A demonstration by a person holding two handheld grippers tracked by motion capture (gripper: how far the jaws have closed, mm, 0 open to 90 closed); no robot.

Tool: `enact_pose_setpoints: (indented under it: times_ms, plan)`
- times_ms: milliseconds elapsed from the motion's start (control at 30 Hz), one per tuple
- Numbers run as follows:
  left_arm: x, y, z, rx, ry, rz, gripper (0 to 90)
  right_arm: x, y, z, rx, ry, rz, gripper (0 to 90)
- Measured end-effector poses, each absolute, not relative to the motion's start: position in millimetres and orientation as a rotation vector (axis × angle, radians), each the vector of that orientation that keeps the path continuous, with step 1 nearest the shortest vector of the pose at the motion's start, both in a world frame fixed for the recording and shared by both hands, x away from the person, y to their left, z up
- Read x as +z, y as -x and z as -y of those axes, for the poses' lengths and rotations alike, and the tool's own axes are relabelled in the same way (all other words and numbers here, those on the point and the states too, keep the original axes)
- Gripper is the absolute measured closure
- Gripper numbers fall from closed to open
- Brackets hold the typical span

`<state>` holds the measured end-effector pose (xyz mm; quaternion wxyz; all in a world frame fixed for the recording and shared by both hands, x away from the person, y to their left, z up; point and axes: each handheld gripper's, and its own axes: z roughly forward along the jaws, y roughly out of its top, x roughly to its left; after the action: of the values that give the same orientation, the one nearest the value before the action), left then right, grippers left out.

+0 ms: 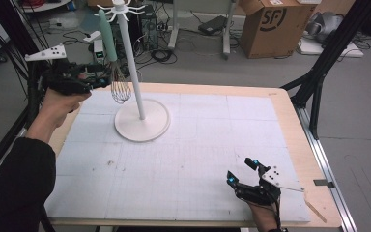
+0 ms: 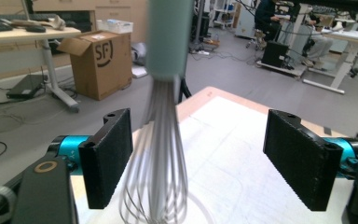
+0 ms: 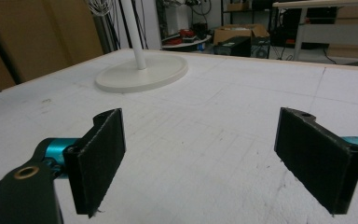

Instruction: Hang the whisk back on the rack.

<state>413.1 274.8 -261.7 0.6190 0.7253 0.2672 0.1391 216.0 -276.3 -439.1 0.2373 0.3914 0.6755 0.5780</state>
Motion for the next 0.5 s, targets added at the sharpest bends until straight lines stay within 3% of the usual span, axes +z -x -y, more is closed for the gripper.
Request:
enact_pose_setpoints:
  times_ms: [500]
  plan:
    - [-297.3, -370.4, -242.2, 0.269, -1.685, -0.548, 20.0, -438.2, -214.6, 272.4, 1.578, -1.063, -1.858, 15.5]
